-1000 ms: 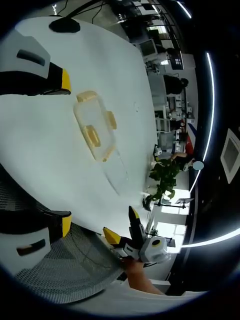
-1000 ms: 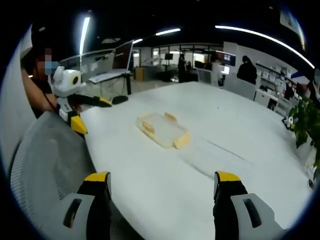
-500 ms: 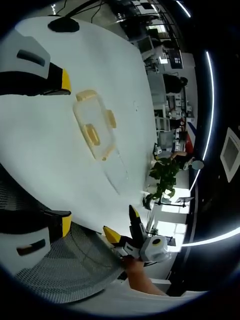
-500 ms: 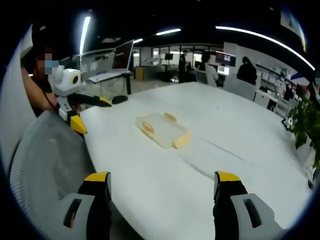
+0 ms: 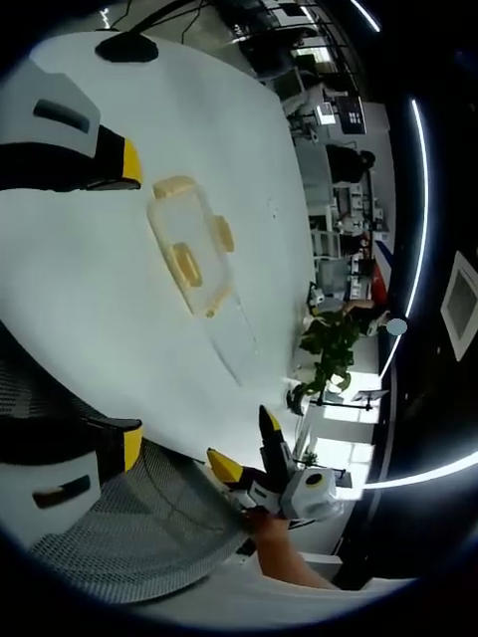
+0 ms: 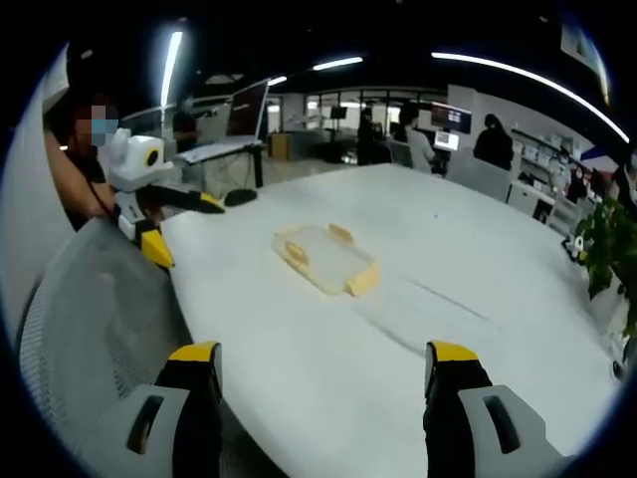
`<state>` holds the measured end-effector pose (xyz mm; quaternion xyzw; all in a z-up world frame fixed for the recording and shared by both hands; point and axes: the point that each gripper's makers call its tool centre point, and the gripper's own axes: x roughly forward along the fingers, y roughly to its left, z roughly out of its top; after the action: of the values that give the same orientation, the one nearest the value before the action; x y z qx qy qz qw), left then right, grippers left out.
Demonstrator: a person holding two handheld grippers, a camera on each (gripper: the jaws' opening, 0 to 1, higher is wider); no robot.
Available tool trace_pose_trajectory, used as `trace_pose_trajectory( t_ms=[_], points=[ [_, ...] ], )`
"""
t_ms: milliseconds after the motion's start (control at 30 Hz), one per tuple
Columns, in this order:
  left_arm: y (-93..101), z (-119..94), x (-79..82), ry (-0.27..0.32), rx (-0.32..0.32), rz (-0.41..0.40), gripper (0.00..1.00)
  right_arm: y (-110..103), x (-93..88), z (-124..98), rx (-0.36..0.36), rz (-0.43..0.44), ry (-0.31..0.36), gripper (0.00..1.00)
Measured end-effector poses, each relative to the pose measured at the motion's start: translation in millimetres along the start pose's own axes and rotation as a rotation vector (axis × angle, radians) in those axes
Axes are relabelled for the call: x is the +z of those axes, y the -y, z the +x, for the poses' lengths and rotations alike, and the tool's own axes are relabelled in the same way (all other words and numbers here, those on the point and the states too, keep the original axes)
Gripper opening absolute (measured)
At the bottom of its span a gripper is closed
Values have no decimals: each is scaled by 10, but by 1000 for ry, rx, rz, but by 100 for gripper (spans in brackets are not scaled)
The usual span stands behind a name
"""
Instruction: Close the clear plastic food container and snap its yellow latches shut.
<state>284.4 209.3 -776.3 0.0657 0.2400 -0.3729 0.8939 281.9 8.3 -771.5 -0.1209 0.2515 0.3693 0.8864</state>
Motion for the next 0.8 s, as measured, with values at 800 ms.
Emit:
trace_pose_trajectory(
  t_ms=[800],
  points=[
    [0,10,-13,-11,-4,13,95,15,-44,22,2,3,-25,83]
  ],
)
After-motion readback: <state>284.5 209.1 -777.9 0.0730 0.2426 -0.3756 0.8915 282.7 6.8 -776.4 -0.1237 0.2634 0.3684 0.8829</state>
